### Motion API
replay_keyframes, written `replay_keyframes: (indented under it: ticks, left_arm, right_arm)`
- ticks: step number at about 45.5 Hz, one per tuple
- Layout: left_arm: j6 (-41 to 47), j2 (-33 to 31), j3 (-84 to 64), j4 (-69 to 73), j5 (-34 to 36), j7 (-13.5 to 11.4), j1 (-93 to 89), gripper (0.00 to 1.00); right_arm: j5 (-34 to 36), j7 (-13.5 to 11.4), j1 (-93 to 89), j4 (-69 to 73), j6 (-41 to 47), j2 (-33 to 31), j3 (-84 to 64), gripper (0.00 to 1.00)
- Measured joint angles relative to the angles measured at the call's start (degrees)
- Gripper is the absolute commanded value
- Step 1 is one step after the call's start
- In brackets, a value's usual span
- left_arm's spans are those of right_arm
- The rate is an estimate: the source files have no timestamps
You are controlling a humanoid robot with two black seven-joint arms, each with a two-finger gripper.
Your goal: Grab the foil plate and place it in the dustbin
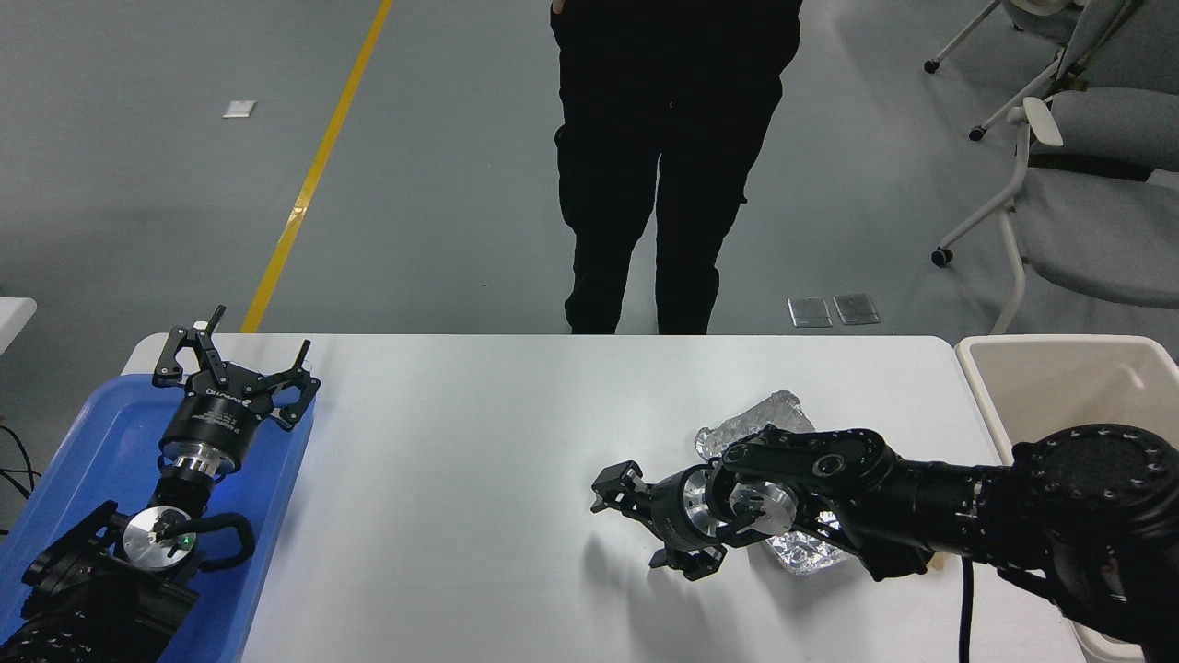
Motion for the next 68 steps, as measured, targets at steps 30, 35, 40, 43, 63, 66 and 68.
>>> replay_keyframes:
  ticks: [30, 35, 40, 43, 63, 66, 68]
  left_arm:
    - [0.0, 0.02, 0.0, 0.0, 0.0, 0.0, 0.0, 0.99]
    - [0.0, 0.03, 0.0, 0.0, 0.0, 0.0, 0.0, 0.99]
    - [0.0, 0.04, 0.0, 0.0, 0.0, 0.0, 0.0, 0.99]
    - [0.0, 0.04, 0.0, 0.0, 0.0, 0.0, 0.0, 0.99]
    - [0.0, 0.02, 0.01, 0.0, 0.0, 0.0, 0.01, 0.99]
    - [0.0, 0.02, 0.01, 0.0, 0.0, 0.0, 0.01, 0.99]
    - [0.0, 0.02, 0.01, 0.0, 0.0, 0.0, 0.01, 0.99]
  right_arm:
    - [0.13, -0.03, 0.18, 0.68, 0.34, 0.0, 0.43, 1.0]
    - [0.13, -0.23, 0.46, 1.36, 0.61, 0.0, 0.31, 1.0]
    - [0.08, -0.46, 1.94, 3.34, 0.82, 0.0, -0.07, 1.0]
    - [0.08, -0.69, 3.76, 5.13, 0.97, 0.0, -1.21, 1.0]
    - [7.87, -0.86, 21.04, 16.05, 1.46, -0.01, -17.24, 1.0]
    - [10.05, -0.87, 24.12, 17.08, 1.75, -0.22, -21.17, 1.0]
    - [11.48, -0.87, 26.61, 17.8, 2.28, -0.7, -24.21, 1.0]
